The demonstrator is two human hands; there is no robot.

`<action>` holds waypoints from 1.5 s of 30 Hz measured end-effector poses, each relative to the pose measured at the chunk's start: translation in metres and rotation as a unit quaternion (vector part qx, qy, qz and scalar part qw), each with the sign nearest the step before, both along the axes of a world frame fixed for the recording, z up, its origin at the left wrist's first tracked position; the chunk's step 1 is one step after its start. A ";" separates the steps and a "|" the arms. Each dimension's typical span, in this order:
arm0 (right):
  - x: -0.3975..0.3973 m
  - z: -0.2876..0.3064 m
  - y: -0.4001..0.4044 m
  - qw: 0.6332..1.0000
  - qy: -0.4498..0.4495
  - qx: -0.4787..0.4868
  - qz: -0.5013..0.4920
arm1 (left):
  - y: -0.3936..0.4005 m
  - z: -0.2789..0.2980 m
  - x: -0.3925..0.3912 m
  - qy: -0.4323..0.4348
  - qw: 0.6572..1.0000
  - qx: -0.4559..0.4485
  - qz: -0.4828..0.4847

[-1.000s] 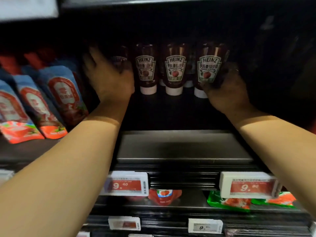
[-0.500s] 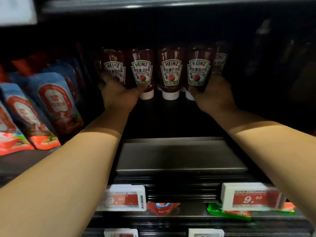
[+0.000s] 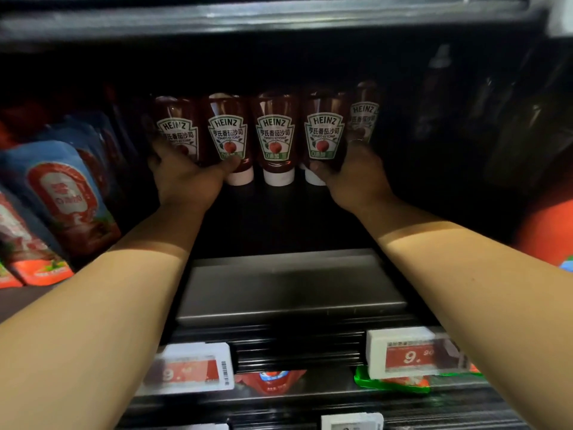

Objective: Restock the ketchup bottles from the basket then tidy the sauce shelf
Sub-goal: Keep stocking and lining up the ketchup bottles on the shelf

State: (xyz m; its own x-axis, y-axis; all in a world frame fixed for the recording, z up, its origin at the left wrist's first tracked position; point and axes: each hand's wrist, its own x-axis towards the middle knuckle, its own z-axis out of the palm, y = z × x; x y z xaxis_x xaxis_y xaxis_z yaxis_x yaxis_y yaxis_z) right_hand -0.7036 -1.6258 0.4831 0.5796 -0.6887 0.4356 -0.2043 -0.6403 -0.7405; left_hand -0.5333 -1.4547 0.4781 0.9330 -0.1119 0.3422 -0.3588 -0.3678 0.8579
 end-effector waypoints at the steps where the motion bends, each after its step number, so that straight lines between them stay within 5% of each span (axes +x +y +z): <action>1: -0.001 0.000 -0.001 1.000 0.001 0.005 0.003 | 0.000 0.000 0.001 0.000 1.000 0.000 0.001; 28: -0.074 -0.001 0.028 0.989 0.101 0.027 -0.106 | 0.023 0.012 -0.030 0.003 0.997 -0.019 0.081; 37: -0.133 0.013 0.063 0.991 0.129 -0.032 0.002 | 0.069 0.015 -0.092 -0.002 0.986 0.120 -0.119; 45: -0.245 -0.016 0.088 0.988 -0.024 -0.042 0.144 | 0.139 -0.004 -0.200 -0.086 0.988 -0.005 -0.129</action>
State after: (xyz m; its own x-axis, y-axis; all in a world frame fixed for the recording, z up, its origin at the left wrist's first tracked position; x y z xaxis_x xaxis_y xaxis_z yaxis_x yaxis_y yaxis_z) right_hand -0.9484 -1.5380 0.4667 0.7239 -0.4583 0.5157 0.0301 -0.7258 -0.6872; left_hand -0.7330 -1.3160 0.4740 0.8013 -0.3352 0.4955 -0.5807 -0.2368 0.7789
